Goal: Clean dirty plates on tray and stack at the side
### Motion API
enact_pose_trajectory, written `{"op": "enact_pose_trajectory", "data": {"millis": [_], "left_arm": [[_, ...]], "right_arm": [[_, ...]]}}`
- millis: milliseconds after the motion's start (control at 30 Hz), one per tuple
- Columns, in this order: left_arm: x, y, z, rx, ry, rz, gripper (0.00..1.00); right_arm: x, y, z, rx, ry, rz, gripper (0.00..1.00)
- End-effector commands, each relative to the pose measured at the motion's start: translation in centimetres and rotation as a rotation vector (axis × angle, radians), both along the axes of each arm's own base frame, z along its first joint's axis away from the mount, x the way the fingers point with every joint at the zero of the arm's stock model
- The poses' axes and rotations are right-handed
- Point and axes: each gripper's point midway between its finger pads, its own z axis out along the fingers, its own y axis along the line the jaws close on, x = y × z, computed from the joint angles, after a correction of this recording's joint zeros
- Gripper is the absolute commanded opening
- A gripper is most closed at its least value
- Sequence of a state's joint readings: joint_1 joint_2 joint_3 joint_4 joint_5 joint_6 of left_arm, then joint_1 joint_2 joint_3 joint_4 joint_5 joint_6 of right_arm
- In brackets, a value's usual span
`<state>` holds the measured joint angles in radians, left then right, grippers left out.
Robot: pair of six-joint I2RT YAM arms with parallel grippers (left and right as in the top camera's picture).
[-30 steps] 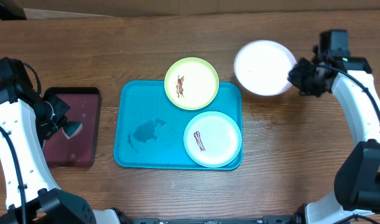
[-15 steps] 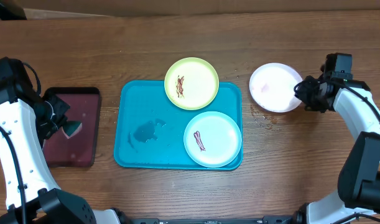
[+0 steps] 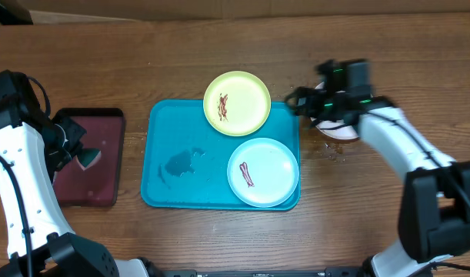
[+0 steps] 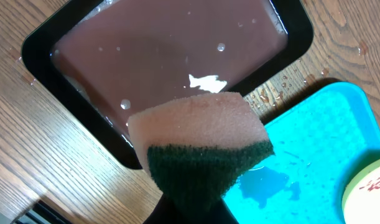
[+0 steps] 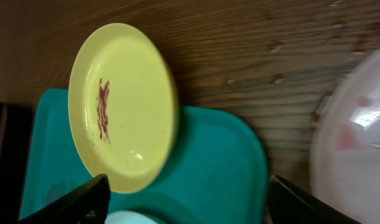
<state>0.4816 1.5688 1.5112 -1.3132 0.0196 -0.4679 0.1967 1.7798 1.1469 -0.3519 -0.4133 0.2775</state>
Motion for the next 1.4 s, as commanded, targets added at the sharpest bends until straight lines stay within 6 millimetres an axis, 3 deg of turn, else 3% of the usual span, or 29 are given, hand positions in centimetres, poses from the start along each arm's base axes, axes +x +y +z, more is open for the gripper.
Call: {"op": "enact_pose_trajectory", "data": {"millis": [0,200,500,700,833,1000,1200,1367], "left_arm": [[0.0,-0.1,0.0,-0.005,-0.003,-0.012,0.04],[0.3,-0.6,0.0,-0.019,-0.012,-0.023,0.04],[0.5,-0.7,0.0,-0.016,-0.017,-0.029,0.04],[0.5,-0.7,0.0,-0.017,-0.018,-0.029,0.04],[0.5,-0.7,0.0,-0.017,-0.017,-0.029,0.04],[0.6,-0.8,-0.1,-0.026,-0.017,-0.031,0.04],[0.7,-0.8,-0.5,-0.031,-0.006,-0.031,0.04],[0.7,-0.7,-0.7,-0.035,0.001,-0.031,0.04]], "right_arm": [[0.5,2.0,-1.7,-0.147,-0.018,-0.141,0.84],[1.2,5.0,-2.7,-0.169,-0.08,-0.184,0.86],[2.9,5.4,-5.3,-0.16,-0.103,-0.22,0.85],[2.8,6.0,-6.2,-0.162,-0.101,-0.208,0.58],[2.7,6.1,-6.3,-0.161,-0.097,-0.205,0.46],[1.3,7.7,-6.8,-0.157,-0.063,-0.152,0.18],[-2.3,11.8,-7.4,-0.116,0.005,-0.012,0.08],[-5.3,15.4,-6.6,-0.103,0.046,0.1,0.12]]}}
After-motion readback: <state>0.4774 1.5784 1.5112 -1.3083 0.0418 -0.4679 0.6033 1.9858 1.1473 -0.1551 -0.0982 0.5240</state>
